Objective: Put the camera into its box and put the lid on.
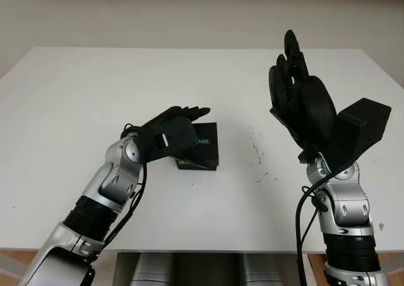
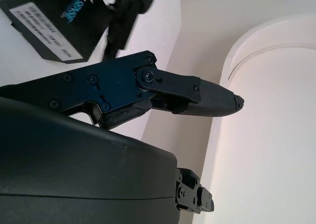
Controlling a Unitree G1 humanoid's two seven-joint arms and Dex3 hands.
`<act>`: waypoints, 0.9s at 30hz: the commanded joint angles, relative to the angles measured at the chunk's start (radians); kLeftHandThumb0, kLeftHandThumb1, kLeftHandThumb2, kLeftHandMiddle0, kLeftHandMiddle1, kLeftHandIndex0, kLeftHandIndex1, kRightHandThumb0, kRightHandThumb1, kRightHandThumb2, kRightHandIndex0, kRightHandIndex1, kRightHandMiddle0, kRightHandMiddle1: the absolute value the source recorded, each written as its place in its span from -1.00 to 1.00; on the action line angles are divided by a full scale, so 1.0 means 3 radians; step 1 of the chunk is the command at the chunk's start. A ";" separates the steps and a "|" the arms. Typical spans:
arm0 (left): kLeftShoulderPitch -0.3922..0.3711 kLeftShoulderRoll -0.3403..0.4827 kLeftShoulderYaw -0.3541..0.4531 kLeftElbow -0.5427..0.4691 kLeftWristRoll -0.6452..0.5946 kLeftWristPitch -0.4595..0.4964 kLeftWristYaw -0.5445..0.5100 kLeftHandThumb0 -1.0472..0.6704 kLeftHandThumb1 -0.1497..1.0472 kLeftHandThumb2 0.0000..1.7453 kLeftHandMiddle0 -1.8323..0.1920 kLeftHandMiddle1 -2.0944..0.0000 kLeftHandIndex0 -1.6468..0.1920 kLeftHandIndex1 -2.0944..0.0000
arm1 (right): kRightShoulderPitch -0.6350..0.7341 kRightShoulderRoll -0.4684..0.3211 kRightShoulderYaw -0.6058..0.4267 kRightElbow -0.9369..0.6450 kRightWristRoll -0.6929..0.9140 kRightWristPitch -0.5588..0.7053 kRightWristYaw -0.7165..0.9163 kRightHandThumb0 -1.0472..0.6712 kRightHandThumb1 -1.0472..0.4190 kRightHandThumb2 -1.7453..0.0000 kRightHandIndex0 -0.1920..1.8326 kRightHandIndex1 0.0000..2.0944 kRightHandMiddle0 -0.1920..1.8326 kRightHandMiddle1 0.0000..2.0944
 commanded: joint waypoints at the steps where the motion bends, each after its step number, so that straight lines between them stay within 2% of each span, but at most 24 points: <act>1: 0.0122 0.0025 -0.0085 0.0110 0.0037 -0.0013 -0.0017 -0.28 1.00 -0.92 0.67 0.96 0.65 0.93 | -0.0028 0.0002 0.0009 -0.0053 0.0018 -0.0005 0.0003 -0.60 -1.00 0.32 -1.00 -1.00 -0.99 -1.00; 4: 0.0120 0.0026 -0.0078 0.0151 0.0037 -0.0074 0.0002 -0.30 1.00 -0.91 0.66 0.95 0.65 0.94 | -0.0021 -0.0011 0.0009 -0.0050 0.0011 -0.0020 0.0013 -0.58 -1.00 0.31 -1.00 -1.00 -1.00 -1.00; 9: 0.0052 -0.0002 0.0006 0.0145 -0.0012 0.0006 0.0012 -0.30 1.00 -0.91 0.66 0.95 0.64 0.93 | -0.0033 0.0017 0.0000 -0.0022 0.0026 -0.0040 0.0003 -0.58 -1.00 0.31 -1.00 -1.00 -0.99 -1.00; 14: -0.0095 0.0014 -0.0032 0.0170 0.0043 -0.0016 0.0012 -0.31 1.00 -0.89 0.66 0.95 0.64 0.93 | -0.0040 0.0043 -0.0004 -0.0029 0.0068 0.0026 -0.0009 -0.59 -1.00 0.33 -1.00 -1.00 -0.98 -1.00; 18: -0.0232 -0.0009 -0.0054 0.0274 0.0064 -0.0045 0.0015 -0.31 1.00 -0.87 0.67 0.95 0.65 0.94 | -0.0035 0.0030 0.0011 -0.0055 0.0061 0.0063 -0.0024 -0.59 -1.00 0.35 -1.00 -1.00 -0.99 -1.00; 27: -0.0327 -0.0071 0.0044 0.0575 -0.0020 -0.0120 0.0153 -0.32 1.00 -0.86 0.64 0.94 0.62 0.93 | -0.0011 0.0016 0.0006 -0.0053 0.0028 0.0000 -0.0034 -0.59 -1.00 0.33 -1.00 -1.00 -0.98 -0.99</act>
